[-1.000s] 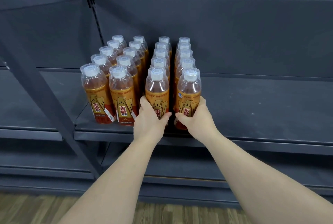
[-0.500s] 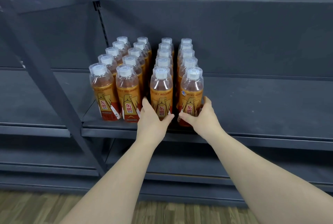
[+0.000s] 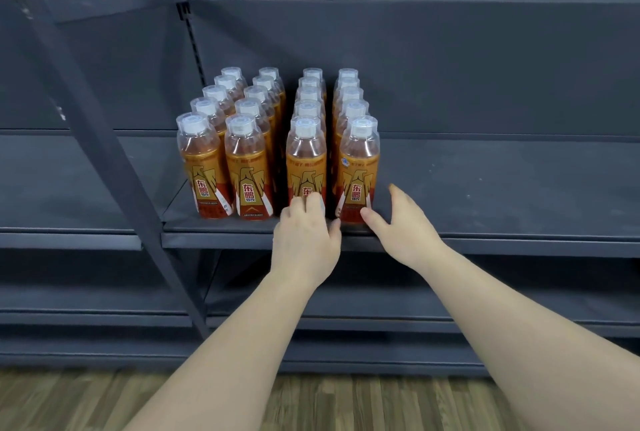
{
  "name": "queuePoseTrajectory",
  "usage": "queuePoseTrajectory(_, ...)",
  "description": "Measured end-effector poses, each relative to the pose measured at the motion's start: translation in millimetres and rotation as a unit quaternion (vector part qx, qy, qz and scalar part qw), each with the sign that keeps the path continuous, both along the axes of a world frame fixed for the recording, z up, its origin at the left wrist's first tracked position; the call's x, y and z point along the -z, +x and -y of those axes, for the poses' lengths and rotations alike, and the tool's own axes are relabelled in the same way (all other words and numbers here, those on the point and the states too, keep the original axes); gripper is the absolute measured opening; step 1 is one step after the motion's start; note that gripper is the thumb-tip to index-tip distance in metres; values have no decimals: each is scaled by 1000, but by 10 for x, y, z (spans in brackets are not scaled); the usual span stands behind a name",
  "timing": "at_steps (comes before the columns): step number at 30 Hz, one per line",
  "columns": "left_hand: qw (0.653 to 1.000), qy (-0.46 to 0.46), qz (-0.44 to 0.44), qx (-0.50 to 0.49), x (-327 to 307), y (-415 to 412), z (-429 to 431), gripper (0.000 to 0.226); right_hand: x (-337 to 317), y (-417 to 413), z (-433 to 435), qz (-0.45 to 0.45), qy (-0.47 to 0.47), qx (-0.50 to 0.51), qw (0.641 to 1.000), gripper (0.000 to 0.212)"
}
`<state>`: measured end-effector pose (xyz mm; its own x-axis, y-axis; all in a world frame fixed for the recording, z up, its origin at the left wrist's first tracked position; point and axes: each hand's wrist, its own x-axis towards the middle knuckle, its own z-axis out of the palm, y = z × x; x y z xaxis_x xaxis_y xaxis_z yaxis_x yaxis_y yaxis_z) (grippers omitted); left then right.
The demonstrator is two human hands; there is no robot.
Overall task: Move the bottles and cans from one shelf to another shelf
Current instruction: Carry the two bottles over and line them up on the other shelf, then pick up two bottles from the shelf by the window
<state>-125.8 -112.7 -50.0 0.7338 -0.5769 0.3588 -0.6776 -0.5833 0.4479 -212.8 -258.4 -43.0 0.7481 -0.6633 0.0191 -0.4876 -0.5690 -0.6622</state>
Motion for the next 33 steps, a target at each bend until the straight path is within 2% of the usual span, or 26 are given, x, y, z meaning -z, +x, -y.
queuePoseTrajectory(4, 989, 39, 50, 136, 56, -199, 223, 51, -77, -242, 106, -22, -66, -12, 997, 76)
queuePoseTrajectory(7, 977, 76, 57, 193, 35, -374, 486, 57, -113, -500, 268, -40, -106, 2, 994, 67)
queuePoseTrajectory(15, 958, 126, 67, 247, -130, -1013, 1404, 66, -156, -1551, 976, -89, -133, 105, 982, 63)
queuePoseTrajectory(23, 935, 153, 71, 312, -172, -2050, 2444, 67, -198, -2838, 1686, -116, -142, 175, 967, 62)
queuePoseTrajectory(33, 889, 160, 120, 412, -168, -3587, 3439, 64, -194, -4495, 2242, -120, -95, 283, 947, 64)
